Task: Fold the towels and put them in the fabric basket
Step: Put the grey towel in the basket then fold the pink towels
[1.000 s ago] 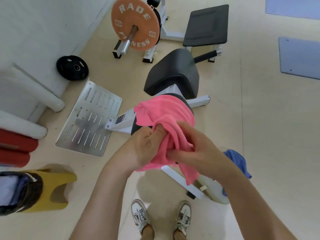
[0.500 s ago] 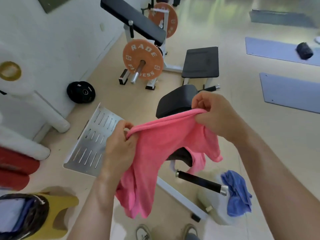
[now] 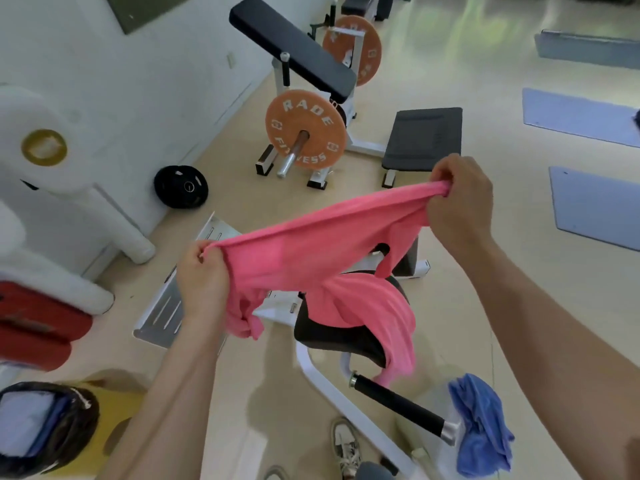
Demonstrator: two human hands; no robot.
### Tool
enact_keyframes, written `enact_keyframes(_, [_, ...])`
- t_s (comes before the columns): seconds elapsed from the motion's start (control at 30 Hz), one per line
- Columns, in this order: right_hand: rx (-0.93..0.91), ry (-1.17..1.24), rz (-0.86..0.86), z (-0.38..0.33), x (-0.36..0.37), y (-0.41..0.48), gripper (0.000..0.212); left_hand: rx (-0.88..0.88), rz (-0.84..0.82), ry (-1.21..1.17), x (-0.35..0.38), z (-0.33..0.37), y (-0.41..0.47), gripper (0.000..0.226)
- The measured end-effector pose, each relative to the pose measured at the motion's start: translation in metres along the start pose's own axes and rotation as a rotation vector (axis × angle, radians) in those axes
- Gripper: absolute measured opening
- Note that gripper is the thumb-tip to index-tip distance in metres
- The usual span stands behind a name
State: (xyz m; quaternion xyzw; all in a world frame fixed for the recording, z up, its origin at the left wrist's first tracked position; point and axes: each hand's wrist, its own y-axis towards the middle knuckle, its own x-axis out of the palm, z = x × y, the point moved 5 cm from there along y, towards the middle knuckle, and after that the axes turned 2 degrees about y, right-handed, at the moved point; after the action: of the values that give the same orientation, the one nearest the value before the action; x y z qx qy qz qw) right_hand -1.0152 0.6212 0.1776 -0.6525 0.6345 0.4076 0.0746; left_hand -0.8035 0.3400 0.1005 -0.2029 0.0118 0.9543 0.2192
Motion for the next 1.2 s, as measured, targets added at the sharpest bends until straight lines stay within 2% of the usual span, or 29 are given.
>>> enact_keyframes(0.07, [0.008, 0.071, 0.024, 0.012, 0.002, -0.001, 0.033, -0.032, 0.071, -0.064, 0.003, 0.018, 0.007, 0.016])
enact_keyframes(0.13, [0.085, 0.106, -0.114, 0.033, 0.020, -0.015, 0.030, -0.092, 0.083, -0.132, 0.009, 0.027, 0.010, 0.021])
enact_keyframes(0.2, [0.263, 0.085, -0.459, 0.063, 0.051, -0.043, 0.019, -0.246, -0.010, -0.161, 0.023, 0.020, 0.005, 0.031])
enact_keyframes(0.3, [0.450, -0.060, -1.023, 0.103, 0.087, -0.099, 0.025, -0.464, -0.281, -0.111, 0.061, -0.018, -0.011, 0.031])
enact_keyframes(0.33, [0.457, -0.071, -1.132, 0.107, 0.093, -0.114, 0.029, -0.516, -0.390, -0.072, 0.074, -0.034, -0.020, 0.029])
enact_keyframes(0.37, [0.435, -0.050, -1.166, 0.107, 0.095, -0.122, 0.034, -0.563, -0.440, -0.048, 0.083, -0.046, -0.028, 0.027])
enact_keyframes(0.43, [0.401, 0.088, -1.031, 0.092, 0.093, -0.124, 0.035, -0.667, -0.412, -0.132, 0.090, -0.053, -0.050, 0.019])
enact_keyframes(0.53, [0.463, 0.352, -0.812, 0.063, 0.084, -0.121, 0.038, -0.738, -0.422, -0.405, 0.101, -0.046, -0.078, 0.018])
enact_keyframes(0.63, [0.516, 0.579, -0.872, 0.033, 0.082, -0.125, 0.030, -0.695, -0.453, -0.582, 0.108, -0.030, -0.088, 0.040])
enact_keyframes(0.7, [0.517, 0.682, -0.851, 0.022, 0.084, -0.126, 0.029, -0.673, -0.443, -0.685, 0.111, -0.016, -0.089, 0.052])
enact_keyframes(0.9, [0.390, 0.699, -0.675, -0.004, 0.081, -0.118, 0.027, -0.586, -0.480, -0.831, 0.104, 0.016, -0.087, 0.071])
enact_keyframes(0.97, [0.388, 0.730, -0.700, -0.004, 0.080, -0.115, 0.028, -0.529, -0.438, -0.837, 0.097, 0.024, -0.084, 0.071])
enact_keyframes(1.1, [0.301, 0.722, -0.882, -0.003, 0.077, -0.107, 0.043, -0.437, -0.180, -0.662, 0.065, 0.025, -0.061, 0.066])
enact_keyframes(1.2, [0.260, 0.746, -0.882, -0.015, 0.075, -0.103, 0.046, -0.433, -0.163, -0.599, 0.050, 0.023, -0.054, 0.059])
